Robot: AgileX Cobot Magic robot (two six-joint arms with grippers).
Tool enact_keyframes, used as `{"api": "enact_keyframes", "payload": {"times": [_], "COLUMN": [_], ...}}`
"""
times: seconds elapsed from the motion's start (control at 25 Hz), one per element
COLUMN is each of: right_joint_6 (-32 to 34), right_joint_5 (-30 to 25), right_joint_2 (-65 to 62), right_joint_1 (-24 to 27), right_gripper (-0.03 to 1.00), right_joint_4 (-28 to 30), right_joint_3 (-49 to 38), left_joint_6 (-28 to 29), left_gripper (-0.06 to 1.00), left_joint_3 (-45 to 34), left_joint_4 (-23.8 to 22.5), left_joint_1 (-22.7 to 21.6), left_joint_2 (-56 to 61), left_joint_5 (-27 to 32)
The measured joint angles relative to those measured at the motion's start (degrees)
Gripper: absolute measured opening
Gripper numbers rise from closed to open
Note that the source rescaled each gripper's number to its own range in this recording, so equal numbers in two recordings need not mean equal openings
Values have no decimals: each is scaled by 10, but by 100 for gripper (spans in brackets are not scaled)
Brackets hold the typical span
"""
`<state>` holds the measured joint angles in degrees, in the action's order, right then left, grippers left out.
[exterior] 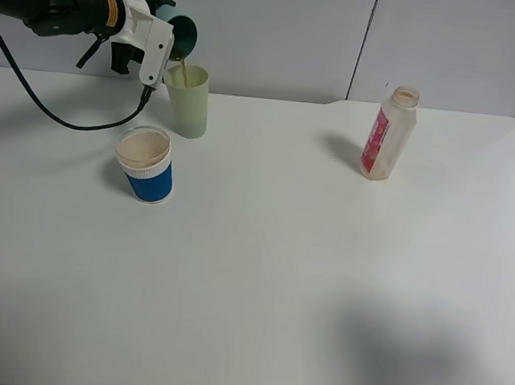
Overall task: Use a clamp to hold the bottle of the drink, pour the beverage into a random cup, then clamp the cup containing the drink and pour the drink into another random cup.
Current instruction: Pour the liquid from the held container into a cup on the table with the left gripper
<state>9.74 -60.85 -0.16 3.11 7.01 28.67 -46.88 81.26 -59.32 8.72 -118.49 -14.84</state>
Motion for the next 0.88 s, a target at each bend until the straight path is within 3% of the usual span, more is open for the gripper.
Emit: {"api": "enact_keyframes", "payload": {"times": [0.88], "right_joint_6": [0], "right_joint_5": [0], "right_joint_2": [0], "right_joint_1": [0], "right_gripper": [97], "right_joint_4": [0], "right_joint_3": [0], "left_joint_6": [-69], "left_gripper": [1], "left_joint_3": [0], "left_joint_4": [-1], "left_joint_1": [0], "left_joint_2": [0], "left_joint_5": [-2]}}
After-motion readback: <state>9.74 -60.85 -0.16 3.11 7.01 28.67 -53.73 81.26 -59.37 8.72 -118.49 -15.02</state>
